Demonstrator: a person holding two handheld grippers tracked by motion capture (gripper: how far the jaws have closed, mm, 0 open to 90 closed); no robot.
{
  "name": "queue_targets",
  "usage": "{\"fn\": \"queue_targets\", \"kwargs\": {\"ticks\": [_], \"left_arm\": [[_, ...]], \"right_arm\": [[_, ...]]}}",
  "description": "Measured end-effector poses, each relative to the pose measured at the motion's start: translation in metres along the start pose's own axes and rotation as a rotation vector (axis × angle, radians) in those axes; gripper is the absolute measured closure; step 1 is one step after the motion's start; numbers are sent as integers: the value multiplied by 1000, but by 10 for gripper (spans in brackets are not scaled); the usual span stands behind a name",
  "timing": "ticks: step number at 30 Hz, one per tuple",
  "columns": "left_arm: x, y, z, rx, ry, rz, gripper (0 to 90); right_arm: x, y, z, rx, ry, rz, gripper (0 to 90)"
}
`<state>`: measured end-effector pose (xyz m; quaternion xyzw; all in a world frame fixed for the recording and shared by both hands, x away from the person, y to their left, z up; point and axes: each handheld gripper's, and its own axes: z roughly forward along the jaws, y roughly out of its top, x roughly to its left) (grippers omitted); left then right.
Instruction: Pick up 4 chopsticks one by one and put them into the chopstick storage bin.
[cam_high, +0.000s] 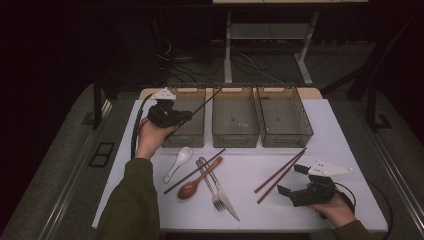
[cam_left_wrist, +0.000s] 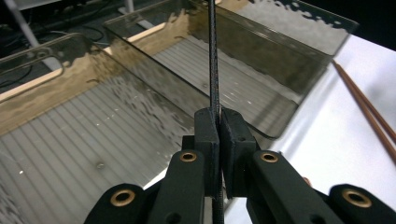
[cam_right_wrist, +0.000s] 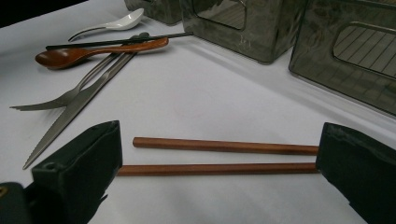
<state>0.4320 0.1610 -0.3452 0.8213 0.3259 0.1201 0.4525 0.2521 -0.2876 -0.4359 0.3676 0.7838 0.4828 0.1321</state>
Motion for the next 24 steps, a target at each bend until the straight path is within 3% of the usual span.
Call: {"fn": "queue_targets", "kwargs": {"ticks": [13,17,24], "left_arm": [[27,1,12,7,120,-7,857],[36,-2,12,-26,146,-44,857],[47,-11,15,-9,176,-86,857]], "right_arm": [[0,0,0,-7,6,1,8],[0,0,1,-2,6,2,8],[0,0,1,-6,10,3,8]]}}
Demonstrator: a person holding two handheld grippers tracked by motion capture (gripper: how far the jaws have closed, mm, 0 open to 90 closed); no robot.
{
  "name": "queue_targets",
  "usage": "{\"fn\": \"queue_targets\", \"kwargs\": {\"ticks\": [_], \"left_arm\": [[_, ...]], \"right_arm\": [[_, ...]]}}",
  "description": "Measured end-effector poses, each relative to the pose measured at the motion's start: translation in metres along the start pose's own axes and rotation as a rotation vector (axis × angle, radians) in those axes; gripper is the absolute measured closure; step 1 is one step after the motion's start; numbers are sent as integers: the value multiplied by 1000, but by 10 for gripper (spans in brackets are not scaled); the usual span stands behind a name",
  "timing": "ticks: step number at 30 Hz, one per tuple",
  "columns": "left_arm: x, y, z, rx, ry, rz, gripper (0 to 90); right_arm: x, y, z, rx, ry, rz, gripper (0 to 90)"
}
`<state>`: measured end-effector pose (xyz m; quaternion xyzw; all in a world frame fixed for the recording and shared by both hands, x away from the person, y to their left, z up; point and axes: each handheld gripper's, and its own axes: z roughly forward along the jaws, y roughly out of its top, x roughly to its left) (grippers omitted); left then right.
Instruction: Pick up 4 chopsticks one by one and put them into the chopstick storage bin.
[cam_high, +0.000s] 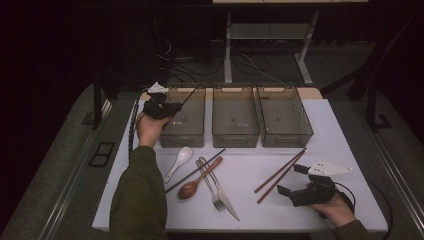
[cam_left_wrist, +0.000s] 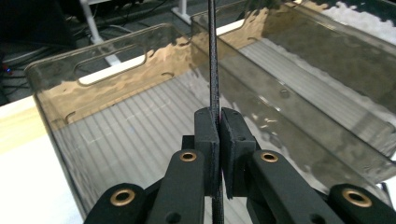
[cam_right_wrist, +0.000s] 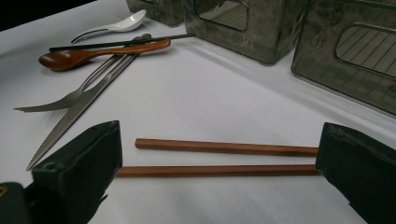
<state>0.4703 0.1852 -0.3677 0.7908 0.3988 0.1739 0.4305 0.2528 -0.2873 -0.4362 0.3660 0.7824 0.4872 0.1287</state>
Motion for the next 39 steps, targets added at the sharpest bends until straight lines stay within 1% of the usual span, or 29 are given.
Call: {"fn": "queue_targets", "kwargs": {"ticks": [4,7,11,12,13,14,15,16,17,19,21,24,28,31,32,34,35,36,38,39], "left_arm": [[2,-3,3,12,14,-14,856],[2,-5,5,30,21,-16,855],[2,-10,7,31,22,-23,854],[3,-11,8,37,23,-21,853],[3,-13,9,48,34,-12,849],[3,-14,9,46,44,-14,836],[3,-15,9,34,40,-25,790],[4,-16,9,26,35,-34,766],[4,-16,9,23,34,-34,733],[3,-15,8,24,33,-24,705],[2,-14,7,14,28,-23,684],[0,-12,5,10,23,-6,647],[-2,-10,1,6,-7,-9,573],[-4,-9,-3,-6,-25,-19,524],[-5,-8,-5,-5,-29,-11,510],[-8,-6,-8,-12,-54,-10,482],[-11,-5,-10,-15,-60,-3,473],[-13,-5,-12,-19,-64,9,474],[-17,-4,-16,-23,-90,11,472],[-19,-4,-18,-20,-94,14,463]], "right_arm": [[0,0,0,-1,1,-2,8],[0,0,-1,0,1,1,8],[1,0,-1,0,2,1,8],[1,0,-1,0,1,2,8],[0,0,0,0,1,0,8],[0,0,0,0,1,0,8],[1,0,0,1,2,0,8],[0,0,0,-1,1,-1,8],[0,0,0,-2,2,0,8],[0,0,0,1,1,-2,8],[0,0,0,3,0,1,8],[0,0,0,1,0,-1,8],[0,0,0,2,0,-1,8],[0,0,0,1,-2,-1,8],[0,0,0,2,-2,1,8],[0,0,0,3,-2,0,8],[0,0,0,2,-2,1,8],[0,0,0,1,-4,0,8],[0,0,0,5,-3,1,8],[0,0,0,5,-3,1,8]]}}
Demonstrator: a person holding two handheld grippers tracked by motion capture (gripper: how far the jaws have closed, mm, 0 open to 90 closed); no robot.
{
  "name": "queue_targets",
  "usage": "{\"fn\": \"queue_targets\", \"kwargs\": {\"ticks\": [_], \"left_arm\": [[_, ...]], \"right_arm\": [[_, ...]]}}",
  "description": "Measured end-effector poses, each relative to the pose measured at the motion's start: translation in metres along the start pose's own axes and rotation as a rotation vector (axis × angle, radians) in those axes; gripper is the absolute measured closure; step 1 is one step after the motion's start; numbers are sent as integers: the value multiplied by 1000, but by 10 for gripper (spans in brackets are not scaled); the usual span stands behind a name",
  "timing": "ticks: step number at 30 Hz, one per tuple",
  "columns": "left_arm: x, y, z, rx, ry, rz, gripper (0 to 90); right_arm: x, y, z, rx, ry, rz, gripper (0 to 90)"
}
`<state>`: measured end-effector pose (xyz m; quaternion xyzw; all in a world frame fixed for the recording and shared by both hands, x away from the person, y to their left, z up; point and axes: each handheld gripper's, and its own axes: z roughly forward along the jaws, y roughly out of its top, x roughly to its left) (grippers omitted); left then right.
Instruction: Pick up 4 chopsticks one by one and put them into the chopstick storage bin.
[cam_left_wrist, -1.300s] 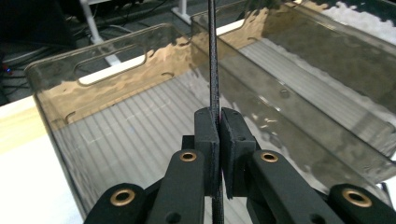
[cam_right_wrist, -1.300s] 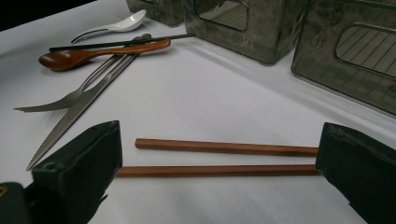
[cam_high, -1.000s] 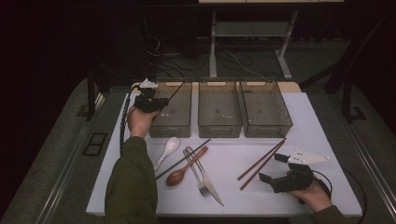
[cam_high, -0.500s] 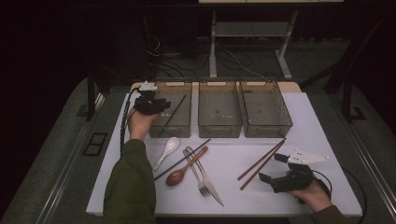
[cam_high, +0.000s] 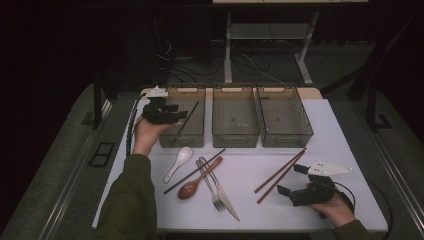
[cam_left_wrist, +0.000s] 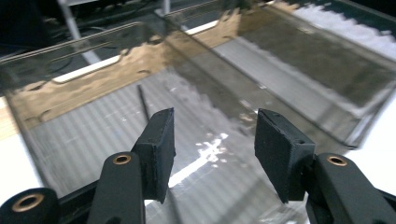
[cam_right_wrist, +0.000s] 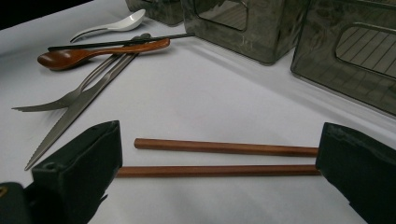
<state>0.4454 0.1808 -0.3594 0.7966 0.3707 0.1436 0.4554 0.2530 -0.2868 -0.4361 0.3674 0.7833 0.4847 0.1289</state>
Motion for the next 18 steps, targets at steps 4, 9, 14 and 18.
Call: {"fn": "queue_targets", "kwargs": {"ticks": [4,9,14,18], "left_arm": [[-11,0,-6,5,-31,18,421],[-27,-3,-11,17,-59,49,358],[-44,-10,-15,13,-78,77,293],[-58,-20,-18,6,-98,86,259]], "right_arm": [[0,0,0,-2,-1,4,8],[0,-1,0,-9,3,14,8],[-1,-4,0,-17,5,35,8],[-2,-5,1,-5,16,12,8]]}}
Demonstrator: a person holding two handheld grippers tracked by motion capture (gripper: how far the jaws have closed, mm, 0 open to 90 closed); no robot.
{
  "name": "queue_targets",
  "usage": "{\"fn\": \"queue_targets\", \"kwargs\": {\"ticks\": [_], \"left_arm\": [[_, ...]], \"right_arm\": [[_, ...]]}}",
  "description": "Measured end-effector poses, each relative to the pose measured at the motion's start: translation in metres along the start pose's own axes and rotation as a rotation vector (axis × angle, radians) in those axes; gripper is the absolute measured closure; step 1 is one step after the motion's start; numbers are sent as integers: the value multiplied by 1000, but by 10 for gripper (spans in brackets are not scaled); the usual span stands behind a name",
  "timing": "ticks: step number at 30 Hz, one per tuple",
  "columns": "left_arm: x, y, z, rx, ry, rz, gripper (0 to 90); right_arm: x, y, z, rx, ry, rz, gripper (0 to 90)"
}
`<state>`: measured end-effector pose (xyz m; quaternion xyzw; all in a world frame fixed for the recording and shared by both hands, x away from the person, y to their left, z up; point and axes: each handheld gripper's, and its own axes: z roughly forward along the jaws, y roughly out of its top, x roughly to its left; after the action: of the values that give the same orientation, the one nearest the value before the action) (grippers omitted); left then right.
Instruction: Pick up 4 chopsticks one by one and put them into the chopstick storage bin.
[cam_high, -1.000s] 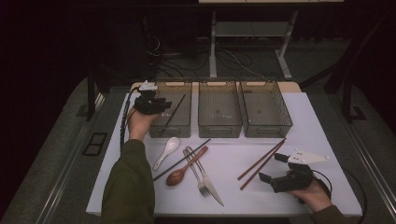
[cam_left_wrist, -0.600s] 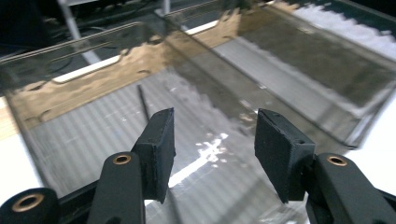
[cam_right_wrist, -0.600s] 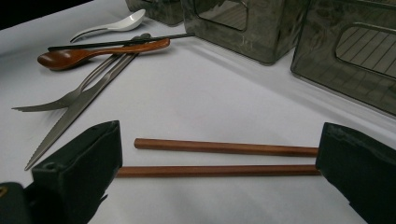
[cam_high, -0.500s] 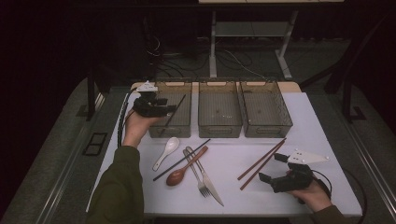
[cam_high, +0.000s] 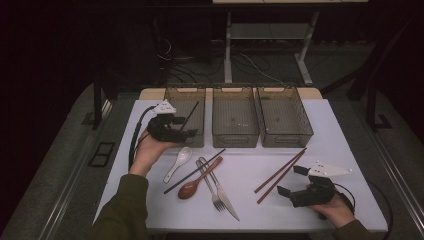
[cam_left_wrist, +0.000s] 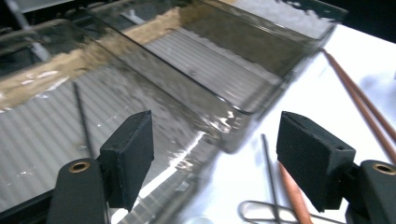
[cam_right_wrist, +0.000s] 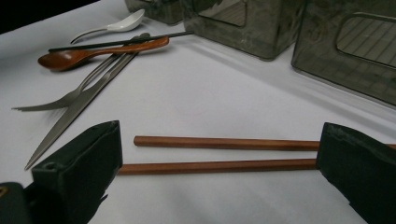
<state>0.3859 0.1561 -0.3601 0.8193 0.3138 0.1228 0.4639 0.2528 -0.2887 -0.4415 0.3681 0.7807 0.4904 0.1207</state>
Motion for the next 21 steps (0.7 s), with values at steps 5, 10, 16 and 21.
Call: {"fn": "queue_targets", "kwargs": {"ticks": [5,10,16,21], "left_arm": [[-18,-16,-3,-15,-12,7,234],[-31,-32,-5,-17,-10,21,220],[-43,-47,-4,6,-12,36,194],[-50,-53,-1,23,-43,46,171]], "right_arm": [[-2,1,-3,9,10,-14,8],[-6,0,-5,15,7,1,8],[-5,0,-7,5,-6,0,8],[-4,0,-6,18,-6,0,8]]}}
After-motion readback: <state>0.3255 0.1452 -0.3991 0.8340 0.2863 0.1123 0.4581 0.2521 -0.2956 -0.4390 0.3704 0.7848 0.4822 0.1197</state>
